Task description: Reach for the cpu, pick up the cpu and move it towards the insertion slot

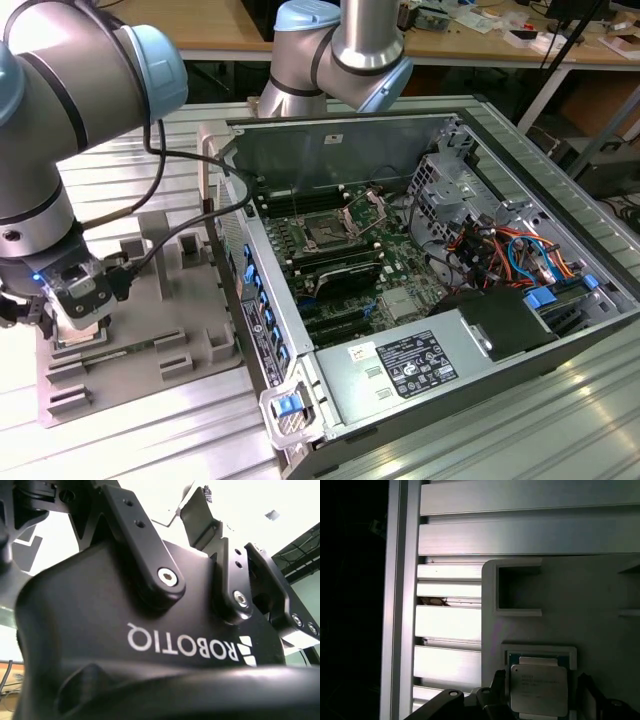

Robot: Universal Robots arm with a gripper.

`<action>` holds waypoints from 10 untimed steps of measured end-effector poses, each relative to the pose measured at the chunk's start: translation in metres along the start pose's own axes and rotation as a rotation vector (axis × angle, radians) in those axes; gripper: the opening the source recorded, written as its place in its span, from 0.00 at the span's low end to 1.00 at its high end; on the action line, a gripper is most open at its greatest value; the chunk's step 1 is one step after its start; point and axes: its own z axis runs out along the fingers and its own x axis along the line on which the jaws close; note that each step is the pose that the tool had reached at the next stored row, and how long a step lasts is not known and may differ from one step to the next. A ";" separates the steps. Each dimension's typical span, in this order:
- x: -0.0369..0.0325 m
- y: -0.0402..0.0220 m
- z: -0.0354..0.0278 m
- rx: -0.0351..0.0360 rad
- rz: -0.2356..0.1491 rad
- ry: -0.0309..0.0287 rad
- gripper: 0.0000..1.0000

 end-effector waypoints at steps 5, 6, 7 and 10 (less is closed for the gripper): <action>0.0001 0.0000 0.0014 0.0001 0.000 0.0002 0.66; 0.0000 0.0000 0.0015 0.0000 0.000 0.0000 0.66; 0.0000 0.0000 0.0015 0.0000 0.000 0.0000 0.66; 0.0000 0.0000 0.0016 0.0000 0.000 0.0000 0.66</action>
